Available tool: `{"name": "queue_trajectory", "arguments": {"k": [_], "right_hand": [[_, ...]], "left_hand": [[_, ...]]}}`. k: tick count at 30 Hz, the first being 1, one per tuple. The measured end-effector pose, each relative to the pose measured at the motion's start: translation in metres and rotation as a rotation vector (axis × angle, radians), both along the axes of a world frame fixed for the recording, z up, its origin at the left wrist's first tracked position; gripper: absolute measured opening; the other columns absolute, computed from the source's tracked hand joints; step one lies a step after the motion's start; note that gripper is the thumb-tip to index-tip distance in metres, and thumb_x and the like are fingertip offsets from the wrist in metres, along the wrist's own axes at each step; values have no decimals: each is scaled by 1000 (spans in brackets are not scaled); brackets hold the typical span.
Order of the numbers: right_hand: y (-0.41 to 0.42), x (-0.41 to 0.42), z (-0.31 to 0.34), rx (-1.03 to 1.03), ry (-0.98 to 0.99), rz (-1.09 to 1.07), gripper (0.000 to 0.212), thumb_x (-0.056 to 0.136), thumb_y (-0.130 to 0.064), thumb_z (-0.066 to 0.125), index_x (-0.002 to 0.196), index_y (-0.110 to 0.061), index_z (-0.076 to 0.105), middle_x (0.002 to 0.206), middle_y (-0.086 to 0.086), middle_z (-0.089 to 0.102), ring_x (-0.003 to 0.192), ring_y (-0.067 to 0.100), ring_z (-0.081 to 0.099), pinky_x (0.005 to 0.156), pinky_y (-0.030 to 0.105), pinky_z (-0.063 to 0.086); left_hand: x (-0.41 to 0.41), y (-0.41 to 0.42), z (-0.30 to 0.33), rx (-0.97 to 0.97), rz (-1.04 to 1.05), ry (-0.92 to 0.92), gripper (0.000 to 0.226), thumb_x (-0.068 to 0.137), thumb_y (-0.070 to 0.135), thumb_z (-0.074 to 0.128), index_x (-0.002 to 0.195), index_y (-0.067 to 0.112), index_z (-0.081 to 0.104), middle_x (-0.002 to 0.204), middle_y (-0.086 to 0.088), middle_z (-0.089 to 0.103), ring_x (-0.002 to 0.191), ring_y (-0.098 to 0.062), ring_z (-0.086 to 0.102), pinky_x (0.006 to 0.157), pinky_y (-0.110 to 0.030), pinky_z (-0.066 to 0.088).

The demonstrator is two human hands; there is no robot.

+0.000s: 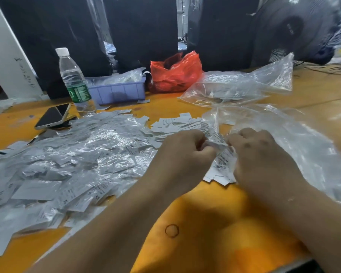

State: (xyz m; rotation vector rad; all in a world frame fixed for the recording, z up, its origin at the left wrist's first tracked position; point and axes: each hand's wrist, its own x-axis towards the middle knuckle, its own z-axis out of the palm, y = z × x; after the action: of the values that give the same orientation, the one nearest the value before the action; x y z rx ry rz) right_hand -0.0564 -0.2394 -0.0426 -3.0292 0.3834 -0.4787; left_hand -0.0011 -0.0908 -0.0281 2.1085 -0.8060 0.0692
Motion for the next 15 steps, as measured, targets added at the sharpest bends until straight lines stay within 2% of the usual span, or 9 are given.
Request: {"name": "queue_trajectory", "arguments": {"k": [2, 4, 7, 8, 10, 13, 15], "right_hand": [[1, 0, -3, -10, 114, -80, 40, 89, -19, 48, 128, -21, 41, 119, 4, 49, 107, 26, 42, 75, 32, 39], [4, -2, -6, -5, 160, -101, 36, 92, -22, 44, 128, -23, 40, 111, 3, 51, 106, 26, 44, 72, 32, 33], [7, -5, -6, -56, 79, -50, 11, 91, -18, 47, 98, -25, 47, 80, -6, 37, 87, 21, 41, 65, 31, 33], [9, -5, -5, -51, 53, -37, 11, 89, -16, 50, 91, -25, 45, 77, -6, 33, 83, 20, 39, 64, 31, 34], [9, -5, -4, -31, 22, -19, 13, 85, -11, 53, 90, -23, 51, 79, -5, 40, 79, 20, 40, 62, 31, 39], [7, -5, -3, 26, -13, -14, 26, 81, -7, 54, 102, -22, 58, 90, -2, 57, 78, 22, 46, 65, 33, 49], [7, -6, -3, 32, -46, -17, 29, 78, -7, 55, 104, -20, 60, 90, 0, 60, 79, 23, 50, 62, 32, 46]], "left_hand": [[-4, -10, -4, -25, 4, -32, 28, 89, 26, 54, 62, 19, 50, 52, 10, 44, 46, -8, 35, 42, -21, 27], [-7, -13, -14, -4, 6, -40, 31, 89, 26, 55, 59, 22, 46, 53, 7, 43, 49, -10, 35, 46, -25, 28], [-9, -9, -23, 45, 8, -30, 27, 89, 27, 55, 65, 17, 52, 55, 5, 42, 51, -11, 36, 51, -30, 31], [-8, -8, -23, 39, 11, -31, 26, 90, 28, 55, 66, 17, 54, 54, 5, 44, 51, -10, 36, 50, -27, 30], [-8, -5, -21, 2, 20, -37, 28, 89, 27, 56, 63, 20, 53, 52, 8, 46, 49, -8, 38, 45, -19, 27], [-7, -1, -19, -39, 28, -21, 31, 88, 24, 56, 58, 22, 49, 50, 13, 50, 47, -6, 42, 46, -15, 31], [-7, 1, -19, -45, 33, -11, 32, 88, 24, 56, 57, 25, 49, 50, 15, 50, 48, -5, 42, 46, -13, 32]]}}
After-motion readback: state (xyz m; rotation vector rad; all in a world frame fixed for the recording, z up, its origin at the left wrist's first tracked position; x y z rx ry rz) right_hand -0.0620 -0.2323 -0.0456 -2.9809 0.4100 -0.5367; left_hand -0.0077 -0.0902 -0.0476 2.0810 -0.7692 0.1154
